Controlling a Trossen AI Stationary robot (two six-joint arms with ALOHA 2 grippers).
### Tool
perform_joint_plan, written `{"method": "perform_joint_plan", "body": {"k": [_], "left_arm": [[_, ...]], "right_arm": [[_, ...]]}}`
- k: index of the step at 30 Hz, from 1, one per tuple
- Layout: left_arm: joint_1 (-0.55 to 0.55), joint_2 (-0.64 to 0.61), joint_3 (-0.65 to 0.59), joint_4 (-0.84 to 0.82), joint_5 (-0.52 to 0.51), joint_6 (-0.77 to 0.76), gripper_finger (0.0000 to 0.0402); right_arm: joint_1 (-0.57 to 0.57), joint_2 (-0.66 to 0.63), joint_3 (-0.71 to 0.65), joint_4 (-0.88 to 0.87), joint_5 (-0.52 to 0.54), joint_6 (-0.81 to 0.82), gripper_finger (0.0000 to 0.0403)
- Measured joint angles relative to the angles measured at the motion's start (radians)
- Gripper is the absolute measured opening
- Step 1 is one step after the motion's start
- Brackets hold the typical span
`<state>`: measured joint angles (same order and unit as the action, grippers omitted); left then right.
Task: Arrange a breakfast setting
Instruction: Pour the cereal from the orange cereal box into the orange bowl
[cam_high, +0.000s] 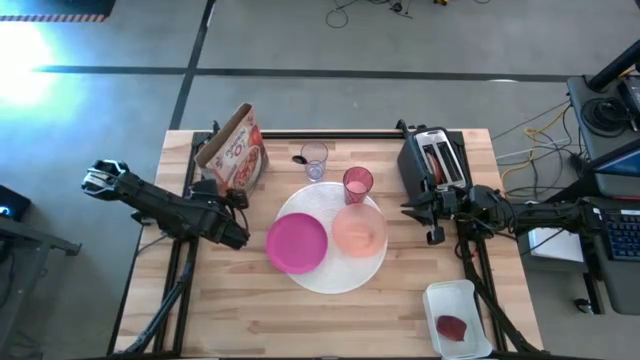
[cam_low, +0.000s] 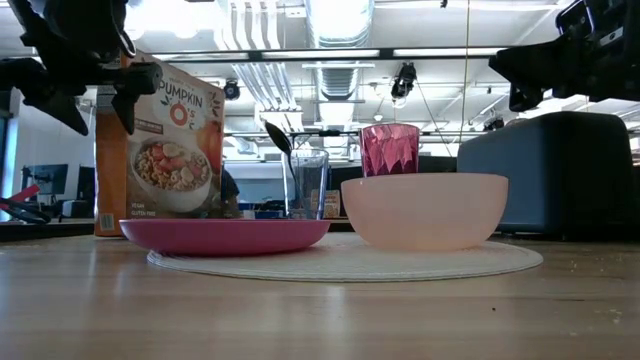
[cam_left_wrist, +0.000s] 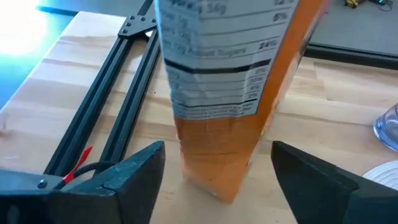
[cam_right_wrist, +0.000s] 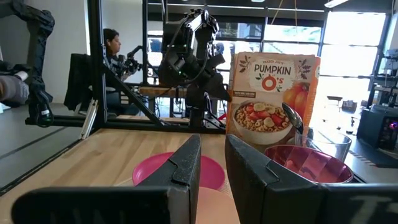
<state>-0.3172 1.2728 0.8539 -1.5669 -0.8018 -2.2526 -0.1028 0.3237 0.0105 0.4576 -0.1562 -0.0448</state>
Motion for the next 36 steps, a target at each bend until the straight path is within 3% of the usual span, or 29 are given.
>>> {"method": "perform_joint_plan", "body": {"k": [8,20,25,31,36], "left_arm": [[0.025,0.000,-0.071,0.035,-0.082,0.055,0.0303],[0.053,-0.003,-0.314,0.355,-0.365,0.121,0.0303],[0.054,-0.001,-0.394,0.547,-0.488,0.231,0.0302],[0.057,-0.001,-0.417,0.679,-0.589,0.473,0.0274],[0.072,0.002,-0.418,0.689,-0.596,0.517,0.0220]], "right_arm": [[0.000,0.000,0.000,0.000,0.000,0.000,0.0063],[0.000,0.000,0.000,0.000,0.000,0.000,0.0063],[0.000,0.000,0.000,0.000,0.000,0.000,0.0063],[0.000,0.000,0.000,-0.001,0.000,0.000,0.0063],[0.000,0.000,0.000,-0.001,0.000,0.000,0.0063]]}}
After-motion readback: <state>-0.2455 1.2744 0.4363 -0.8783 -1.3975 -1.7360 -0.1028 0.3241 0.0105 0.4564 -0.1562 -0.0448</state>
